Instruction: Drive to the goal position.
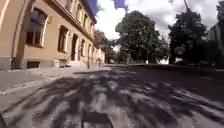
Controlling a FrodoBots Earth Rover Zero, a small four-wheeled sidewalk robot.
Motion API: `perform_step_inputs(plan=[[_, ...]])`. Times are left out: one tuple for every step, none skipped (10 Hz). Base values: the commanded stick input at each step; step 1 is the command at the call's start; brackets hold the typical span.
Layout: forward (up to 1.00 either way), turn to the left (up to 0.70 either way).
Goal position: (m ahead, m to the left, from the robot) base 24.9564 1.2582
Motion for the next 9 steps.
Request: perform_step_inputs(plan=[[1.00, 0.00], [1.00, 0.00], [1.00, 0.00], [1.00, 0.00], [1.00, 0.00], [1.00, 0.00], [1.00, 0.00], [1.00, 0.00], [1.00, 0.00]])
